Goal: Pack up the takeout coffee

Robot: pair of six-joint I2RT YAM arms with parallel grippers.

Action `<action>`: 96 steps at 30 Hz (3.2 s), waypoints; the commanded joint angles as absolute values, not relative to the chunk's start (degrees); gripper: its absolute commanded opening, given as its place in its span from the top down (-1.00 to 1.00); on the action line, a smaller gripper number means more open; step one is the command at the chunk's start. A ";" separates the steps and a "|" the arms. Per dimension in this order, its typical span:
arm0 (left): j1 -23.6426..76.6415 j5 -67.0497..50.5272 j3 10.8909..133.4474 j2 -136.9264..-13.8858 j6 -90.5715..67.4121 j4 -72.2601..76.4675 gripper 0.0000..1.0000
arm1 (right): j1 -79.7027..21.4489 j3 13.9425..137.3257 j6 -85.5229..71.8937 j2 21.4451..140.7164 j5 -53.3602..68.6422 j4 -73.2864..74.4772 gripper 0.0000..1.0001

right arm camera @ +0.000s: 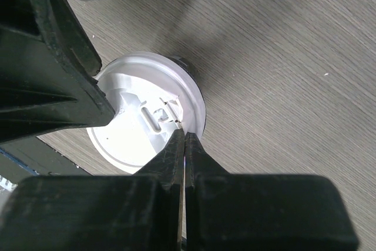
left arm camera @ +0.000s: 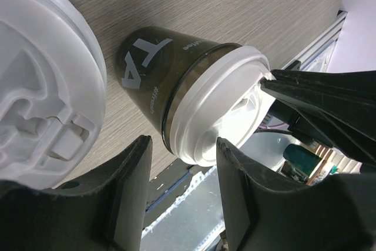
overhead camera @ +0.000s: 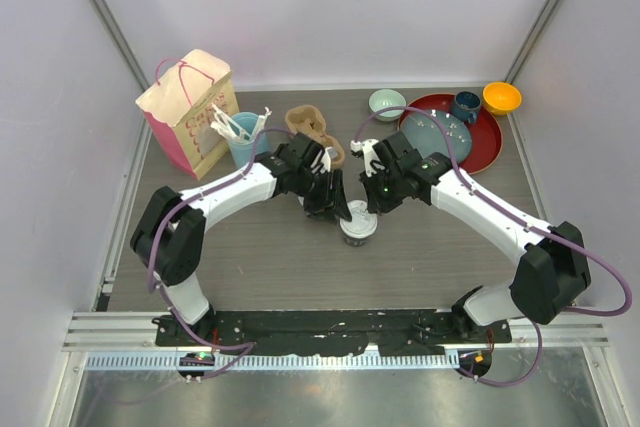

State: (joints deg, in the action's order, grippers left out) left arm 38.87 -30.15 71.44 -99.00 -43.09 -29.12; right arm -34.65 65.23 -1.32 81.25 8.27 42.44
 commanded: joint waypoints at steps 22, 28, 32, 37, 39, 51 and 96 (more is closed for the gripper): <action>38.67 -33.31 73.65 -99.05 -43.24 -28.48 -0.08 | -33.40 64.60 -1.14 80.59 13.44 37.88 0.98; 38.67 -33.13 73.21 -99.31 -43.33 -27.77 -0.06 | -33.31 63.72 -1.49 81.65 14.06 36.83 0.98; 38.67 -32.87 72.78 -99.32 -43.33 -27.77 -0.03 | -33.40 63.72 -1.41 81.74 10.47 38.23 0.98; 38.50 -32.87 73.21 -99.58 -43.07 -28.21 -0.07 | -33.31 65.65 -1.85 79.90 8.09 41.22 0.98; 38.41 -32.87 74.00 -99.76 -42.72 -28.74 -0.07 | -33.31 66.79 -1.85 79.45 7.82 42.18 0.98; 38.41 -32.78 73.30 -99.93 -42.80 -28.56 -0.05 | -33.31 66.27 -1.67 79.54 7.65 42.80 0.98; 38.41 -34.37 76.20 -102.74 -43.33 -28.83 0.06 | -33.40 66.36 -2.72 79.45 3.25 42.72 0.58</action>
State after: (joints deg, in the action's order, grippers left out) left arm 38.61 -33.08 74.65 -102.80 -43.27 -29.15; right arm -33.47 64.64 -2.26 81.36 4.56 43.44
